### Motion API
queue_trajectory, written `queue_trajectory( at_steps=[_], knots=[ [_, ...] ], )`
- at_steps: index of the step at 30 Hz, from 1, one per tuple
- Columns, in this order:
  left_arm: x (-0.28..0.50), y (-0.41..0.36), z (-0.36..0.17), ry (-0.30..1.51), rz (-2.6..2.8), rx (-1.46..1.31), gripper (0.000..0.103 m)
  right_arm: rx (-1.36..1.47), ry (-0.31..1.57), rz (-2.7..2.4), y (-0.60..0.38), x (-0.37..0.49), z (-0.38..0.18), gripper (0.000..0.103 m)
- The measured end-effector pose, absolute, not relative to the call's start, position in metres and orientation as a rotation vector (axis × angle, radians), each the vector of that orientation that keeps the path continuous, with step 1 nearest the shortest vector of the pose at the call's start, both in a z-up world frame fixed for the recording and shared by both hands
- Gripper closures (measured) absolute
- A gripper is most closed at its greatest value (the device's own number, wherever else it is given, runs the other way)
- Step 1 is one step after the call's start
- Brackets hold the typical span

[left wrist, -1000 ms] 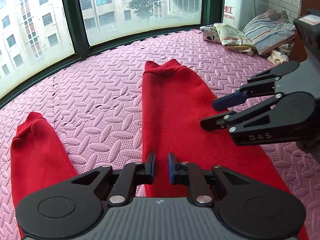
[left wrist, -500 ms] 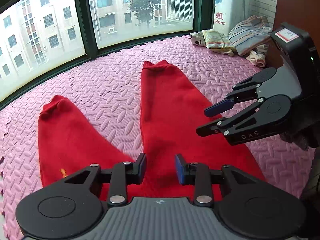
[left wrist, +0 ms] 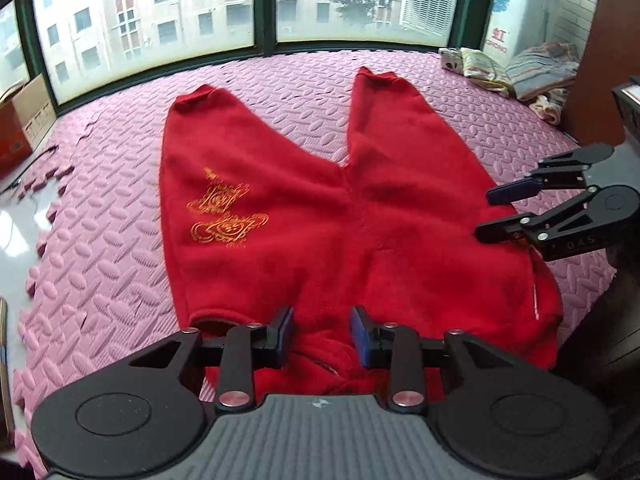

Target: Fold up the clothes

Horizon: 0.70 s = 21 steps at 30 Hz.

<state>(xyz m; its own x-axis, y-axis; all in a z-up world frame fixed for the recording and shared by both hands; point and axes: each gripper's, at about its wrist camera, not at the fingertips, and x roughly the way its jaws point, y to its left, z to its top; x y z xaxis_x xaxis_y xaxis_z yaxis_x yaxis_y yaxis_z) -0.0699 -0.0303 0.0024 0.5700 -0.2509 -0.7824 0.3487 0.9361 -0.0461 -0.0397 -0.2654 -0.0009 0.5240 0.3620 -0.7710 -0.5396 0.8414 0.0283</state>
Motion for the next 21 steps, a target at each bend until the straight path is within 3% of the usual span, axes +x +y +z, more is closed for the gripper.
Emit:
queue_trajectory(
  at_steps=[18,21],
  knots=[
    [-0.046,-0.001,-0.003,0.904,-0.235,0.023,0.068,-0.223,0.839,0.538,-0.254,-0.042,0.007,0.050],
    [-0.039,-0.003,-0.004,0.903,-0.214,0.029,0.066,-0.212,0.835,0.529,-0.255,-0.038,0.008,0.046]
  ],
)
